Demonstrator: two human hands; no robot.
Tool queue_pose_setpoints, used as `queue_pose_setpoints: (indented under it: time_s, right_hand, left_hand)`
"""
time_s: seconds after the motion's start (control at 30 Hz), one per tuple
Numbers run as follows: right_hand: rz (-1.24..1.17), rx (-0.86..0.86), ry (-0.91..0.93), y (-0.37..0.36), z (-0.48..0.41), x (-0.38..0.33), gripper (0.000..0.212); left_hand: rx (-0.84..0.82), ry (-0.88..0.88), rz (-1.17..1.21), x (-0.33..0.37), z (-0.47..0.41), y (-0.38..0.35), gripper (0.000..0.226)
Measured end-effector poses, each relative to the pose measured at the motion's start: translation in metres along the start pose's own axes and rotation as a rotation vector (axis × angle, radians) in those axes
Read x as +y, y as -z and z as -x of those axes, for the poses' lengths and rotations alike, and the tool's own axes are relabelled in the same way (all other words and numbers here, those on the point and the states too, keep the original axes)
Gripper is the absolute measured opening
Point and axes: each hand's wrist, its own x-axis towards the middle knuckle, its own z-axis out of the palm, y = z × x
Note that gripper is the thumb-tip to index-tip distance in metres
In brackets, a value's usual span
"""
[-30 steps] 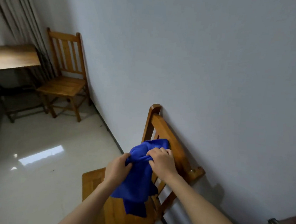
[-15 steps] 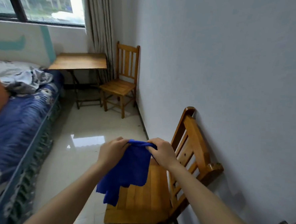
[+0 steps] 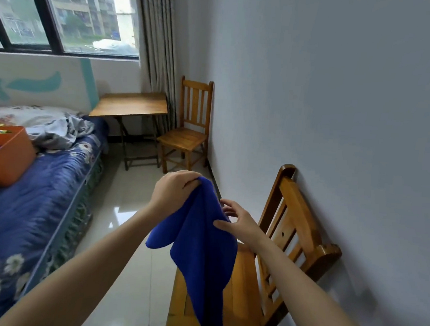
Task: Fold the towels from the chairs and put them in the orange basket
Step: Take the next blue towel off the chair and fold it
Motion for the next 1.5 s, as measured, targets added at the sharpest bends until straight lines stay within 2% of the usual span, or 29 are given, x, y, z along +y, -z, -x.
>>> queue_pose_setpoints:
  time_s: [0.03,0.07,0.13,0.2,0.3,0.4,0.47,0.57,0.67,0.8,0.9,1.03,1.13,1.23,1.3,1.37,1.43,1.5]
  right_hand:
    - [-0.015,0.025,0.000,0.001,-0.002,-0.005,0.085]
    - [-0.038,0.055,-0.007,0.004,-0.006,-0.010,0.084]
    - [-0.105,0.107,-0.054,0.009,-0.017,-0.019,0.066]
    - [-0.122,0.108,-0.137,0.012,-0.026,-0.019,0.064]
    - [-0.112,-0.004,-0.292,-0.001,-0.037,-0.015,0.063]
    - [-0.334,-0.111,-0.419,-0.017,-0.050,0.002,0.081]
    - [-0.490,-0.133,-0.431,-0.023,-0.054,0.004,0.065]
    - [-0.492,-0.093,-0.323,-0.025,-0.055,-0.015,0.026]
    - [-0.537,0.079,-0.194,-0.015,-0.060,-0.032,0.009]
    - [-0.567,0.170,-0.091,0.003,-0.065,-0.059,0.012]
    - [-0.425,0.114,0.008,0.007,-0.064,-0.086,0.015]
    - [-0.301,0.076,0.087,0.003,-0.065,-0.114,0.016]
    - [-0.220,0.085,0.154,0.001,-0.060,-0.130,0.017]
    - [-0.073,0.073,0.220,0.004,-0.053,-0.143,0.017]
    - [-0.007,0.061,0.248,0.006,-0.048,-0.150,0.013]
    - [0.028,0.075,0.255,0.006,-0.043,-0.153,0.012]
    - [0.035,0.106,0.253,0.007,-0.037,-0.155,0.008]
    - [-0.016,0.148,0.255,0.011,-0.031,-0.157,0.005]
  left_hand:
    - [-0.027,-0.036,0.017,-0.003,-0.002,0.002,0.023]
    - [-0.061,-0.076,0.038,-0.006,-0.005,0.005,0.023]
    - [-0.157,-0.137,0.095,-0.014,-0.009,0.011,0.024]
    - [-0.243,-0.145,0.183,-0.019,-0.013,0.016,0.028]
    - [-0.304,-0.145,0.290,-0.025,-0.017,0.024,0.025]
    - [-0.314,-0.158,0.346,-0.031,-0.017,0.030,0.025]
    - [-0.320,-0.175,0.360,-0.038,-0.016,0.034,0.029]
    - [-0.327,-0.136,0.383,-0.054,-0.008,0.040,0.029]
    - [-0.338,-0.086,0.416,-0.072,0.004,0.040,0.032]
    - [-0.402,-0.043,0.422,-0.093,0.027,0.033,0.040]
    - [-0.455,-0.106,0.309,-0.100,0.041,0.027,0.032]
    - [-0.454,-0.201,0.211,-0.102,0.042,0.020,0.033]
    - [-0.449,-0.070,0.389,-0.099,0.037,0.036,0.059]
    - [-0.330,0.075,0.540,-0.094,0.015,0.044,0.059]
    - [-0.401,0.142,0.590,-0.082,-0.001,0.043,0.061]
    - [-0.554,0.181,0.777,-0.069,-0.014,0.036,0.062]
    - [-0.599,0.166,0.884,-0.056,-0.021,0.030,0.044]
    - [-0.490,0.156,0.893,-0.046,-0.027,0.027,0.022]
